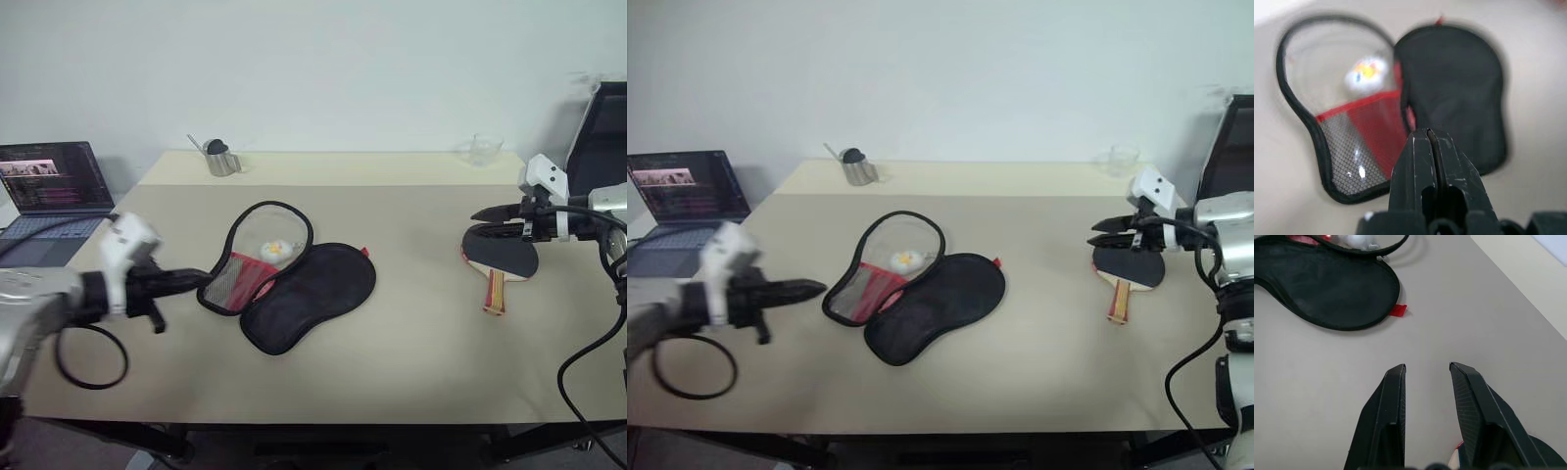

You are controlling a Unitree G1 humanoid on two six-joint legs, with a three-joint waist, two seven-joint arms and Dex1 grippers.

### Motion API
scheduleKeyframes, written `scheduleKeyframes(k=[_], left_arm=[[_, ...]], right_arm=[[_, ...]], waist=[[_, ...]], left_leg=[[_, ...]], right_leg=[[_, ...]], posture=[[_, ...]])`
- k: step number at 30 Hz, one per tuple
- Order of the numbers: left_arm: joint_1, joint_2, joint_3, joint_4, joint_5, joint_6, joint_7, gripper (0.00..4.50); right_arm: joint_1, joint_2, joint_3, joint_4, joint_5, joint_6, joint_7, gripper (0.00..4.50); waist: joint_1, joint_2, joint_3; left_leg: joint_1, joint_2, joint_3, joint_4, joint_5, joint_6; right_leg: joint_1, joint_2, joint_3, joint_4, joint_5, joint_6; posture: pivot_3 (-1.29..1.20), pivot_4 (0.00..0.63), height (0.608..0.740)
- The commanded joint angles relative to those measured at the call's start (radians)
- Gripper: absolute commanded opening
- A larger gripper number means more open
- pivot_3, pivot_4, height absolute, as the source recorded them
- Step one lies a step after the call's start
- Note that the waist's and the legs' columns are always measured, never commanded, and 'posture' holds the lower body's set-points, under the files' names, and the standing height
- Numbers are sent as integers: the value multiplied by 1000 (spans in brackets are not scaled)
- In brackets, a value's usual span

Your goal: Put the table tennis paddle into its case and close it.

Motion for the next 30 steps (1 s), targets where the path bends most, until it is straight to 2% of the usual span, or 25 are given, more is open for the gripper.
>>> scheduleKeyframes(k=[1, 11, 18, 22, 26, 30], left_arm=[[-33, -69, -97, -61, -11, 3, 12, 65], [-140, -225, -378, -9, 94, -21, 17, 65], [-144, -246, -403, 6, 100, -23, -11, 65], [-144, -225, -358, 12, 72, -9, -39, 877], [-136, -220, -380, 2, 88, -16, -50, 2407], [-145, -241, -445, 30, 204, -53, 29, 3716]], right_arm=[[57, -33, -51, -131, 38, 65, -24, 1506], [176, -74, -113, -326, 93, 187, -82, 1506], [255, -97, -137, -412, 124, 232, -116, 1506], [280, -106, -147, -431, 140, 245, -133, 1494], [288, -106, -144, -430, 141, 246, -144, 1494], [302, -111, -150, -441, 149, 250, -149, 1494]], waist=[[0, 0, 0], [0, -1, 0], [0, -1, 0], [-1, -1, 0], [0, -1, 0], [1, -1, 0]], left_leg=[[0, 0, 0, 0, 0, 0], [1, -1, 0, 2, 0, 0], [0, -1, -1, 3, 0, 0], [0, -1, -1, 3, 0, 0], [0, -1, -1, 4, 0, 0], [0, -1, -1, 4, 0, 0]], right_leg=[[0, 0, 0, 0, 0, 0], [2, 0, 0, 1, 1, 1], [1, 1, 0, 0, 1, 2], [1, 1, 0, 1, 1, 2], [2, 1, 0, 1, 1, 2], [2, 1, 0, 0, 1, 2]], posture=[[0, 150, 740], [0, 150, 740], [0, 150, 740], [0, 150, 740], [0, 150, 740], [0, 150, 740]])
